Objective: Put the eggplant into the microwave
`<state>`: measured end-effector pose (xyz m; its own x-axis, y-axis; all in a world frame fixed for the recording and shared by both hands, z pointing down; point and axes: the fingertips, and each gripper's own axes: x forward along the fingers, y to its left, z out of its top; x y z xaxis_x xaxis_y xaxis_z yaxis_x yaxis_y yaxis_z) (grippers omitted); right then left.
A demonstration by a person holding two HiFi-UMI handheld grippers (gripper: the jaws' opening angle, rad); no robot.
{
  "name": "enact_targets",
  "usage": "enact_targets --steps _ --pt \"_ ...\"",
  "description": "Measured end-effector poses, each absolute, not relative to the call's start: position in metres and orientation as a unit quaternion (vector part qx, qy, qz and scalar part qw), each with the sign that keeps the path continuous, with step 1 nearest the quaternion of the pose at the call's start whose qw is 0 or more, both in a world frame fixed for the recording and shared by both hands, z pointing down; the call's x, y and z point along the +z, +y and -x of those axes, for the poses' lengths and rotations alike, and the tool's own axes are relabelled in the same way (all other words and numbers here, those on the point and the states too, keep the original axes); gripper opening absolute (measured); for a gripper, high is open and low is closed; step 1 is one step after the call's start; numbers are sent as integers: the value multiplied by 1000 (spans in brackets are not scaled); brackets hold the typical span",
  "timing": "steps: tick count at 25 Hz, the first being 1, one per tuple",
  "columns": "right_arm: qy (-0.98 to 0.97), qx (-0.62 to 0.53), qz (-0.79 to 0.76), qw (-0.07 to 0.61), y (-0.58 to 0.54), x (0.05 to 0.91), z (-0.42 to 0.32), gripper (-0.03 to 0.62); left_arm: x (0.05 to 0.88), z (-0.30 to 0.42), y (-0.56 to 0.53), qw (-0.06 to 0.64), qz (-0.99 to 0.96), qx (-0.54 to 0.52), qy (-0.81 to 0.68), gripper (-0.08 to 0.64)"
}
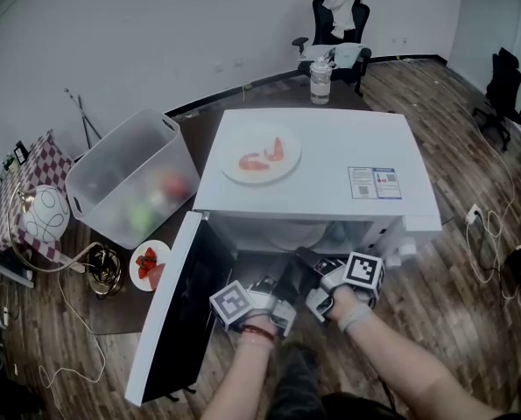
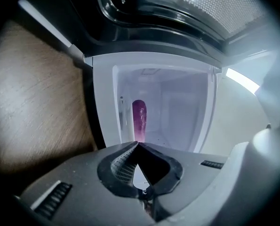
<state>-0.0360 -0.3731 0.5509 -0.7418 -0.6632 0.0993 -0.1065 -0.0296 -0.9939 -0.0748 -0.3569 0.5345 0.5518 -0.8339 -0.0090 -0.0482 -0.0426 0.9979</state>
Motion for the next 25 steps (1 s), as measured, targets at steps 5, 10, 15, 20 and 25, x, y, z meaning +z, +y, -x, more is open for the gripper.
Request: enact_targets --steps 5,10,15,20,25 --pt "670 -652 280 215 -370 549 35 44 540 76 -352 598 -649 -310 -353 2" --pt "672 -654 276 211 -365 549 36 44 543 75 -347 597 -653 -297 -359 2" --pt "675 -653 274 208 -363 550 37 78 539 73 -346 595 -655 -301 -355 2" --pt "677 -653 271 205 -359 550 38 78 542 71 -345 583 -671 -290 -355 2" --pt "695 -639 272 187 -355 550 37 78 546 67 -341 565 -693 -245 -375 2"
